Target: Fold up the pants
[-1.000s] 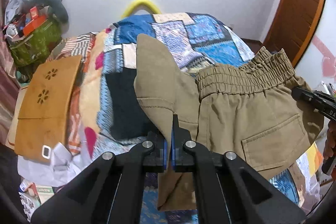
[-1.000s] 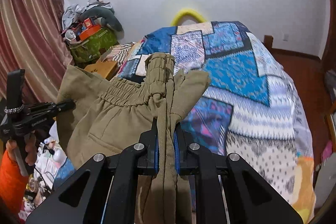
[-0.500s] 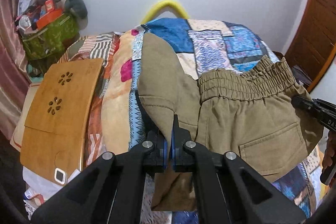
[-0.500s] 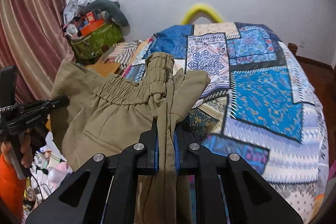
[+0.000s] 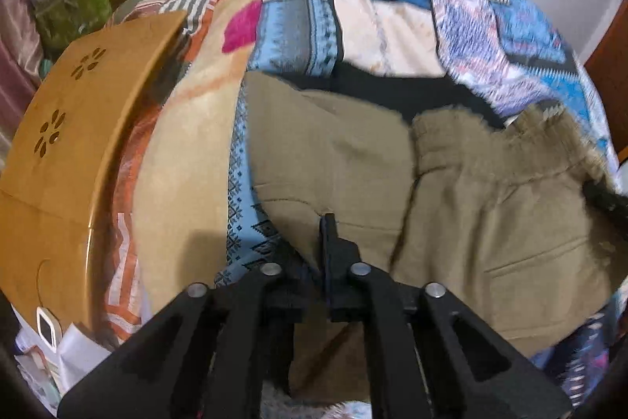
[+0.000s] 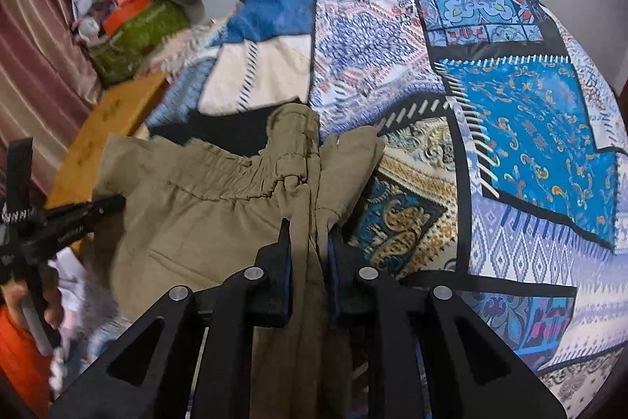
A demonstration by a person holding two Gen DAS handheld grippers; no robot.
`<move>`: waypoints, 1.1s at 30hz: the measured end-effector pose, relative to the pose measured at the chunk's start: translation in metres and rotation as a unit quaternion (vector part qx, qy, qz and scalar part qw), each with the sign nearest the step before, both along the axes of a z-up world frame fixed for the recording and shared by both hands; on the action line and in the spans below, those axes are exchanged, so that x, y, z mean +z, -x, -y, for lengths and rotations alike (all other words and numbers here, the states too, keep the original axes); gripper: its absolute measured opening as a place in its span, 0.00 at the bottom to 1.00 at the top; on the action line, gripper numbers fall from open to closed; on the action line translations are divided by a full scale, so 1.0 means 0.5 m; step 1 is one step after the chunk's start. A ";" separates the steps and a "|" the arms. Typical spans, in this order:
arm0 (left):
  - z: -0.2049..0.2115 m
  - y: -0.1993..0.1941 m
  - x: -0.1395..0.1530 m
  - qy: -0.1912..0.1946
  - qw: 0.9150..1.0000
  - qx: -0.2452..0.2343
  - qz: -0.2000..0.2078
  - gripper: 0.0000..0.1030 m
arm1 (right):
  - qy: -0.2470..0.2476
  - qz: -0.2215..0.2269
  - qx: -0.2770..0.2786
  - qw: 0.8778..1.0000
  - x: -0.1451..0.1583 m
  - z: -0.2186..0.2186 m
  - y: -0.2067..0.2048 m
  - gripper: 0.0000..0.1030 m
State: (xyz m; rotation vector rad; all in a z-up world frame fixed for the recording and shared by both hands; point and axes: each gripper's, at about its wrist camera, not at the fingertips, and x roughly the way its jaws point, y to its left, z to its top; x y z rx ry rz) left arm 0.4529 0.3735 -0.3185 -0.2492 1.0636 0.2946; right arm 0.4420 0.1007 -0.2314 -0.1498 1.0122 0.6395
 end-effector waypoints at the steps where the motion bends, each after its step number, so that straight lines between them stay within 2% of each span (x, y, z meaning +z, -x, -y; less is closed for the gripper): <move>1: 0.002 0.003 -0.007 -0.011 1.000 -0.005 -0.003 0.18 | 0.007 0.008 0.001 1.000 0.004 0.001 0.003 0.21; 3: -0.001 0.016 -0.011 -0.019 1.000 -0.007 -0.009 0.31 | 0.023 0.024 0.001 0.999 0.019 0.006 0.011 0.27; 5: -0.001 0.039 0.004 -0.021 1.000 0.000 -0.015 0.39 | 0.030 0.044 0.001 0.999 0.039 0.011 0.024 0.30; 7: 0.002 0.059 0.030 -0.026 1.000 0.003 -0.007 0.44 | 0.034 0.068 -0.001 0.997 0.067 0.021 0.042 0.39; 9: 0.016 0.091 0.077 -0.041 0.999 0.002 0.014 0.52 | 0.021 0.096 0.002 0.995 0.114 0.037 0.073 0.44; 12: 0.052 0.155 0.167 -0.062 0.997 -0.006 0.051 0.62 | -0.008 0.113 0.004 0.994 0.178 0.060 0.116 0.44; 16: 0.119 0.262 0.310 -0.083 0.989 -0.015 0.122 0.64 | -0.045 0.172 0.015 0.984 0.287 0.091 0.229 0.44; 18: 0.159 0.327 0.382 -0.089 0.980 -0.022 0.177 0.76 | -0.068 0.194 0.024 0.978 0.339 0.107 0.291 0.44; 19: 0.181 0.358 0.416 -0.097 0.974 -0.022 0.203 0.78 | -0.078 0.202 0.027 0.976 0.360 0.115 0.318 0.44; 20: 0.212 0.401 0.459 -0.113 0.966 -0.022 0.234 0.78 | -0.093 0.214 0.030 0.972 0.392 0.128 0.356 0.44; 25: 0.310 0.537 0.581 -0.150 0.938 -0.034 0.312 0.78 | -0.149 0.274 0.029 0.950 0.489 0.181 0.494 0.45; 26: 0.331 0.573 0.604 -0.155 0.930 -0.034 0.331 0.78 | -0.161 0.288 0.028 0.944 0.509 0.196 0.528 0.45; 28: 0.356 0.618 0.627 -0.162 0.920 -0.034 0.355 0.81 | -0.178 0.304 0.028 0.935 0.527 0.217 0.569 0.46; 30: 0.382 0.675 0.646 -0.166 0.909 -0.025 0.382 0.91 | -0.199 0.319 0.021 0.927 0.542 0.244 0.617 0.53; 33: 0.406 0.729 0.657 -0.162 0.901 -0.027 0.402 0.92 | -0.216 0.335 0.015 0.917 0.548 0.275 0.676 0.63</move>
